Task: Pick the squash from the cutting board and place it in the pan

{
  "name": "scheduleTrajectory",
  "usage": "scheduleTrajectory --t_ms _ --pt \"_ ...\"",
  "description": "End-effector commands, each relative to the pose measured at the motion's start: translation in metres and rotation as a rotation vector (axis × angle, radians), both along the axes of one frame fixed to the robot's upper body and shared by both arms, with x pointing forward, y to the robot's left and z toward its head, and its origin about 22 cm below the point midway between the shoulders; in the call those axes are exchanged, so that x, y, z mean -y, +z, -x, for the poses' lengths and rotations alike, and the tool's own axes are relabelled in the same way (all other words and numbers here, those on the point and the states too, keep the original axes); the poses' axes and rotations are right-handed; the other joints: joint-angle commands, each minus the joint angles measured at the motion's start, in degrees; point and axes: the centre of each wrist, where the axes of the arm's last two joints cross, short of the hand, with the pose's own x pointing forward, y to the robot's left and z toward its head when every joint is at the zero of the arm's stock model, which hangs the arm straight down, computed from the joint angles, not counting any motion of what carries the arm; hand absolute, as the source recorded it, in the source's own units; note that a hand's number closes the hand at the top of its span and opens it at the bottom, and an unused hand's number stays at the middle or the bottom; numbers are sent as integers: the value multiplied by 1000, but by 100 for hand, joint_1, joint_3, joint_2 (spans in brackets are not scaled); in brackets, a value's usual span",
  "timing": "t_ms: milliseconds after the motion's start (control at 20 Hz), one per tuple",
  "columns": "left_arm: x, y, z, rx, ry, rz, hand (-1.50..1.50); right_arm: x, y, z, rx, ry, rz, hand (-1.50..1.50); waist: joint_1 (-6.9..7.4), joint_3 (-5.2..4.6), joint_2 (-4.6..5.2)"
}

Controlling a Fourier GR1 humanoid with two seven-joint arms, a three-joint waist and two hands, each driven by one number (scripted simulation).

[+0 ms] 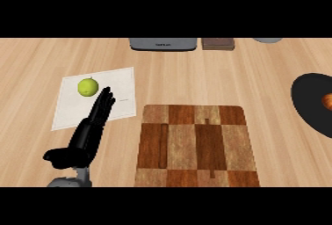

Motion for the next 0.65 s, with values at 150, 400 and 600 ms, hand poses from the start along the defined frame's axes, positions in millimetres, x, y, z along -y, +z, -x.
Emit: scheduleTrajectory --t_ms 150,400,600 --pt "-6 -5 -4 -19 7 -6 0 2 -1 7 55 76 1 -150 11 -2 8" --pt "-7 -8 10 -2 -11 9 0 10 -1 26 57 87 29 -150 -2 -2 -6" --pt "26 -2 -3 12 -9 0 0 5 2 11 64 80 105 -150 -30 -4 0"
